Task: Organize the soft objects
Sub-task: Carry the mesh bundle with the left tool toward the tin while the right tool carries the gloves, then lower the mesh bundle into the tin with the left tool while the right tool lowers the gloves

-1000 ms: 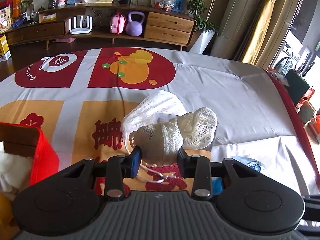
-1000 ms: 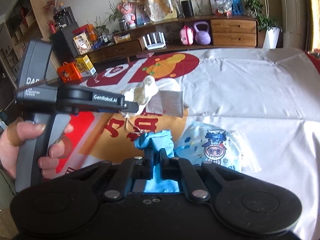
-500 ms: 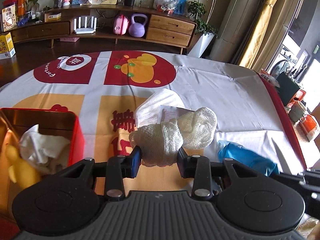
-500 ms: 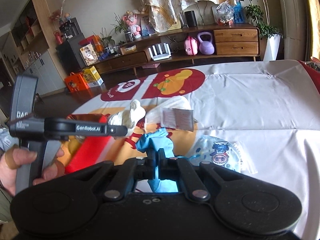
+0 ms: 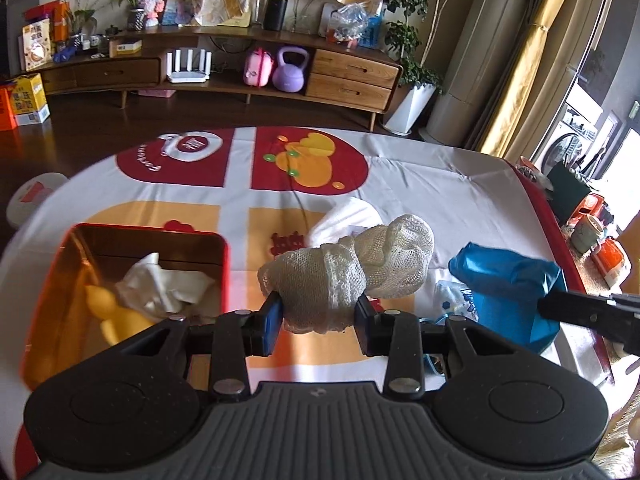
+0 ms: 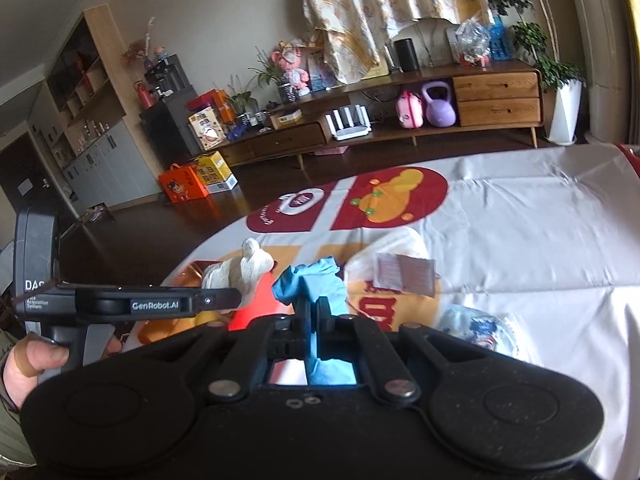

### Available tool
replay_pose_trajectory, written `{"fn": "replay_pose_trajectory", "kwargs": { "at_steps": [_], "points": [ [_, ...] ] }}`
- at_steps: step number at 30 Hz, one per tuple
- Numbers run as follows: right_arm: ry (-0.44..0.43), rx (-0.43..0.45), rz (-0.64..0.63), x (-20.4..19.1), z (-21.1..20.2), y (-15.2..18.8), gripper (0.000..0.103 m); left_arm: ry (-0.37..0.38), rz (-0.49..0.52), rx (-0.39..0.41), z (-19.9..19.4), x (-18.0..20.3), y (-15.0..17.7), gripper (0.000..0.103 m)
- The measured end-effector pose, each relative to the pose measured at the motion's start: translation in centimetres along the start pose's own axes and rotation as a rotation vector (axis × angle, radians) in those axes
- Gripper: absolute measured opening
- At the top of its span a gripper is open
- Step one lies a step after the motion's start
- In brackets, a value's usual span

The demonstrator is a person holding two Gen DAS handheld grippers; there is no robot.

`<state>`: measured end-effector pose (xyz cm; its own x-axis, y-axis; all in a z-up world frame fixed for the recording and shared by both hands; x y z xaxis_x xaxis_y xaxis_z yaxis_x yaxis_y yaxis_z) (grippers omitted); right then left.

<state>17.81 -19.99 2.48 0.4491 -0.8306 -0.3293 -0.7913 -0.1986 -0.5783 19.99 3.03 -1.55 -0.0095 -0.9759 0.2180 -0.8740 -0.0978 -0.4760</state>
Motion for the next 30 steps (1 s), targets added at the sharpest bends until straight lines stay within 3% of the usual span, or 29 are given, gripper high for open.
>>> {"fn": "replay_pose_trajectory", "kwargs": {
  "at_steps": [13, 30],
  "points": [
    [-0.051, -0.027, -0.093, -5.7, 1.8, -2.2, 0.002, -0.064, -0.047, 0.045, -4.9, -4.8, 1.1, 0.037],
    [-0.108, -0.054, -0.178, -12.7, 6.9, -6.6, 0.002, -0.128, -0.138, 0.033, -5.6, -11.5, 2.5, 0.037]
  ]
}}
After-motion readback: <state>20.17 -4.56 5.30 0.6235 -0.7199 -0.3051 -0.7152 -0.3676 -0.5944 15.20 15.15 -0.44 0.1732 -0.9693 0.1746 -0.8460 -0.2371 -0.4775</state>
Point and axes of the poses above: each gripper's, at about its wrist camera, not at the fingertips, and z roughly the way its jaws point, x to its right, y to its underside, the point moved 1 cm from there along z, roughly the way its jaws point, and after that the axes turned 15 degrees about -x, right-handed, at the moved point
